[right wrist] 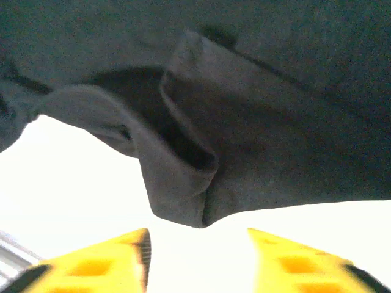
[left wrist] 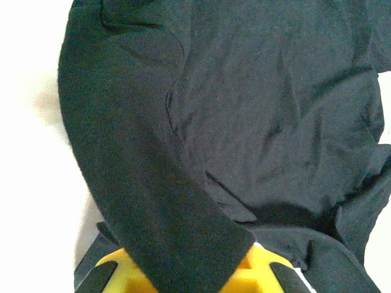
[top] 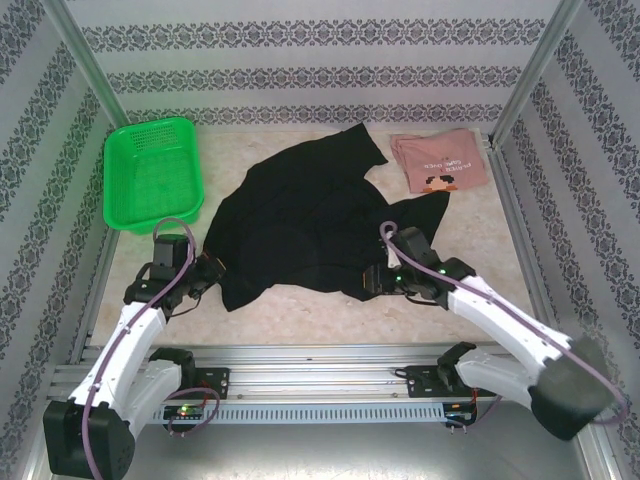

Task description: Fold and stack the t-shirts

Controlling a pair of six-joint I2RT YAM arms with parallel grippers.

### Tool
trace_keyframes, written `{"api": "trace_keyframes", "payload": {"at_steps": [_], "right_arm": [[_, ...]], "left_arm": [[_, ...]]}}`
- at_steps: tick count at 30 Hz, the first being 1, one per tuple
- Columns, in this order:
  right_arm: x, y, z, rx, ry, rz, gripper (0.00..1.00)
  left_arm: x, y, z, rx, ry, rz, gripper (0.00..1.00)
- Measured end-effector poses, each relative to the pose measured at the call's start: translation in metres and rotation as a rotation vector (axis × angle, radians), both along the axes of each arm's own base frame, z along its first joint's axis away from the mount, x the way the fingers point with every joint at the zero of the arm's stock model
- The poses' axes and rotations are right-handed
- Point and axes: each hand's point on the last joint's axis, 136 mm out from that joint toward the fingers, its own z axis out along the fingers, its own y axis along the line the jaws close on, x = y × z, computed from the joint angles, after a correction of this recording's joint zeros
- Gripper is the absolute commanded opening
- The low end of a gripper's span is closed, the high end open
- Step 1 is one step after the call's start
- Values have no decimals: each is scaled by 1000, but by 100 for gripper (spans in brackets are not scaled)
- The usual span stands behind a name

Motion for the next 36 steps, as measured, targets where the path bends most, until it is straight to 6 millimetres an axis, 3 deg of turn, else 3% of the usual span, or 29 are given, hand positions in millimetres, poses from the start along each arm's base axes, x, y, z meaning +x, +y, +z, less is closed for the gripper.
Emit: {"api": "trace_keyframes", "payload": {"at_steps": [3,6,9,12,15,20,29,36], "right_arm": [[5,-18,26,21,-40,-86,59],[31,-37,38,33,11,-207,59],[61,-45,25,28,128,-272,60],[74,-49,-4,18,274,-295,61],[75,-53,-25,-30,374,-274,61],[77,-54,-44,-80,436,-224,61],[50,-60,-74,-72,558,-261,62],[47,-59,-82,-8,602,-350,63]], "left_arm": [[0,-2,2,-10,-9,-6,0],[0,-4,3,-18,-8,-15,0],[-1,-6,3,-24,-7,-27,0],[-1,-7,2,-20,-7,-35,0],[0,-7,4,-9,-16,-48,0],[0,-8,6,-1,-26,-69,0],[0,-11,7,2,-30,-95,0],[0,-11,7,5,-29,-102,0]]}}
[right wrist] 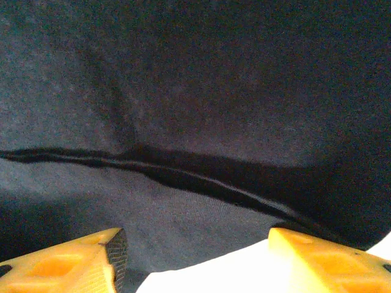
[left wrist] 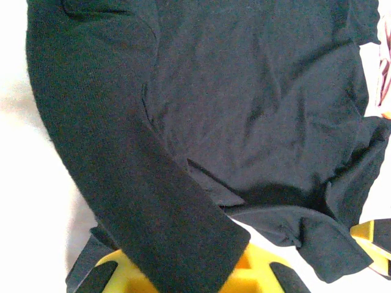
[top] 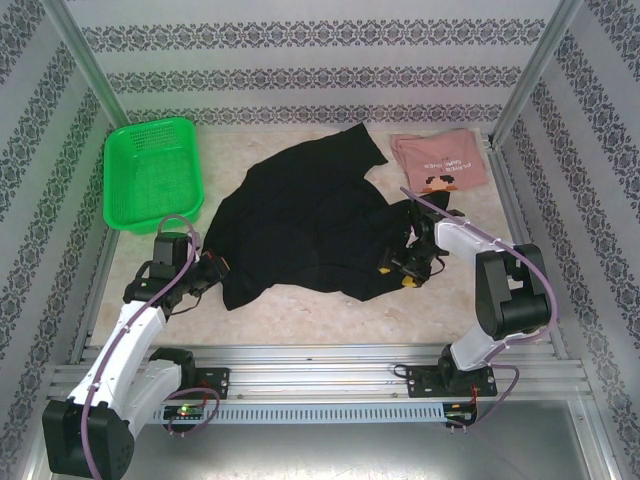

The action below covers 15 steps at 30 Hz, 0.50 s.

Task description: Fold and stack the t-shirts

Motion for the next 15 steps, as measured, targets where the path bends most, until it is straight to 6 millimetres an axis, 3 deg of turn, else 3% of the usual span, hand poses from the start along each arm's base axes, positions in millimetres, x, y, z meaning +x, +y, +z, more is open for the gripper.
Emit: {"api": "trace_keyframes", "payload": {"at_steps": [6,9,12,15], "right_arm": [[11,-4,-4,20,-1,-88,55],[11,-3,-11,20,21,-100,38],[11,-3,-13,20,29,-105,14],[13,-2,-13,19,25,-110,1]], "left_arm": [[0,0,-1,2,2,-2,0],[0,0,-1,2,4,-2,0],[0,0,-1,2,4,-2,0],[0,0,-1,2,4,-2,0]]}}
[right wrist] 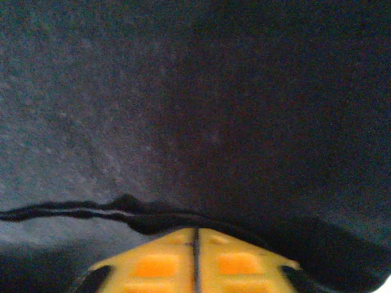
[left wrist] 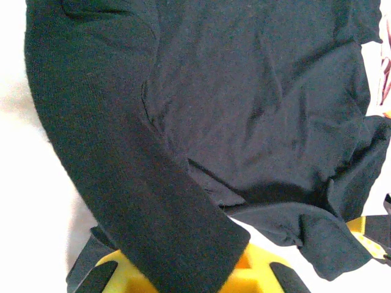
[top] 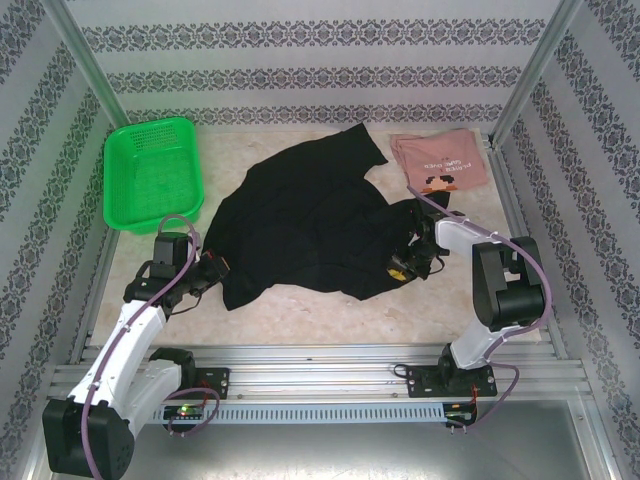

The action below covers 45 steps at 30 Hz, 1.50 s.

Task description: Fold and stack the t-shirts

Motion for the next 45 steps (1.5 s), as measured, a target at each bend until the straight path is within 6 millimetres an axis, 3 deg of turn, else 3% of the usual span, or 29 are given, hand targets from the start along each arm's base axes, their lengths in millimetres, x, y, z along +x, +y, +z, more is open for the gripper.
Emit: {"api": "trace_keyframes", "payload": {"at_steps": [4,8,10,11,15,19,24,29,34,38,45], "right_arm": [[13,1,10,3,-43,4,0],[42,4,41,17,-157,15,0],[59,6,61,34,-217,16,32],[66,9,68,49,-241,20,41],[75,27,81,67,-284,132,55],[68,58,64,66,-261,288,60],[58,80,38,60,-177,380,63],[60,98,41,60,-155,397,63],[64,116,50,27,-151,416,63],[64,121,39,-15,-118,432,62],[59,117,15,-117,-39,450,61]], "left_arm": [[1,0,-2,1,7,0,0],[3,0,-6,3,23,-1,0],[7,-1,-5,4,21,-3,0],[9,-1,-4,4,18,-3,0],[14,-1,0,3,-3,-4,0],[15,-1,0,2,-8,-4,0],[11,-1,-5,3,0,-2,0],[3,3,-13,11,8,15,0],[-11,5,-33,6,58,42,0],[-17,6,-42,4,85,51,0],[-17,6,-41,1,78,53,0]]}}
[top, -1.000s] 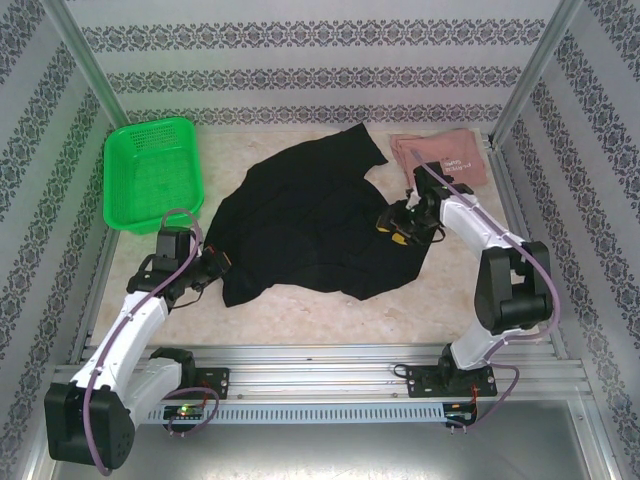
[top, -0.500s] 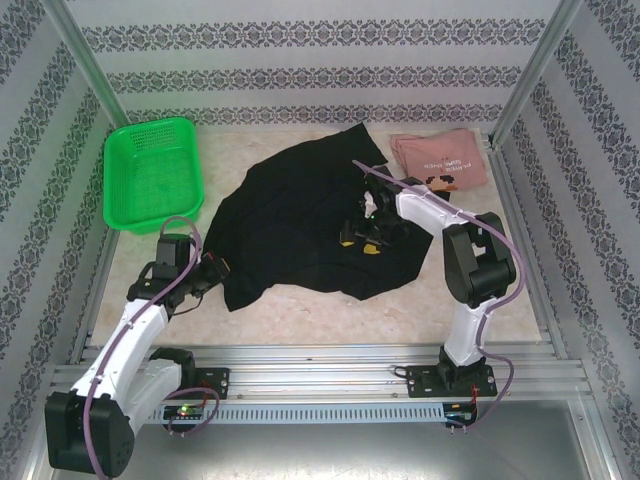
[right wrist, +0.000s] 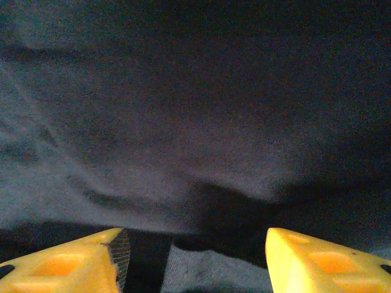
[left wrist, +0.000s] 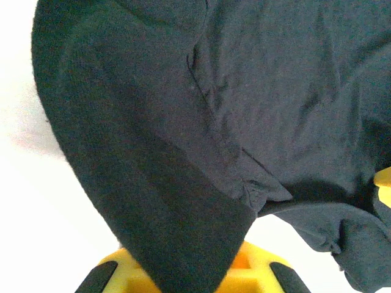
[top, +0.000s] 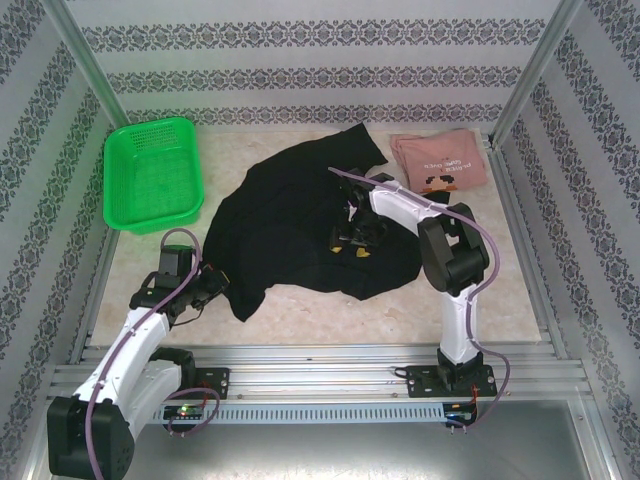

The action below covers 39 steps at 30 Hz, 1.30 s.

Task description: Fold and stack the t-shirts

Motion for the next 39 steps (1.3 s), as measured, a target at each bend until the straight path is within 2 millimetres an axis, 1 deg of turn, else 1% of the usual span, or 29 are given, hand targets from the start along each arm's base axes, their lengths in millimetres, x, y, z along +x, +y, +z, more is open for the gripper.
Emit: {"api": "trace_keyframes", "payload": {"at_steps": [4,6,8,9,10,15,17,22,24,26,28,32,34,36,39], "right_arm": [[0,5,-4,-27,0,18,58],[-1,6,-7,-40,2,23,53],[-3,5,-9,-56,7,27,45],[-4,6,-10,-62,9,28,43],[-5,4,-10,-68,9,27,39],[-5,0,-11,-94,8,22,7],[-4,-2,-11,-102,6,23,0],[-1,-3,-6,-115,-15,24,0],[2,-4,1,-112,-36,23,0],[4,-4,13,-104,-68,20,0],[9,-5,29,-90,-112,13,0],[17,-12,69,-44,-207,-18,0],[22,-18,85,-23,-245,-47,0],[26,-23,95,-1,-258,-77,0],[28,-26,95,9,-264,-108,0]], "left_arm": [[0,0,1,0,-4,0,0],[0,0,1,0,-5,0,0],[0,0,1,0,-5,0,0],[0,0,1,0,-5,0,0],[0,0,1,0,-5,0,0],[0,0,1,0,-4,0,0],[0,0,1,0,-4,-1,0],[0,0,1,0,-4,-1,0],[0,0,1,0,-4,-1,0],[0,0,1,0,-4,-1,0],[0,0,1,0,-5,-1,0],[2,0,4,0,-11,-1,0],[3,0,5,0,-13,-1,0],[4,0,5,-1,-12,-1,0],[4,0,4,-1,-10,-1,0]]}}
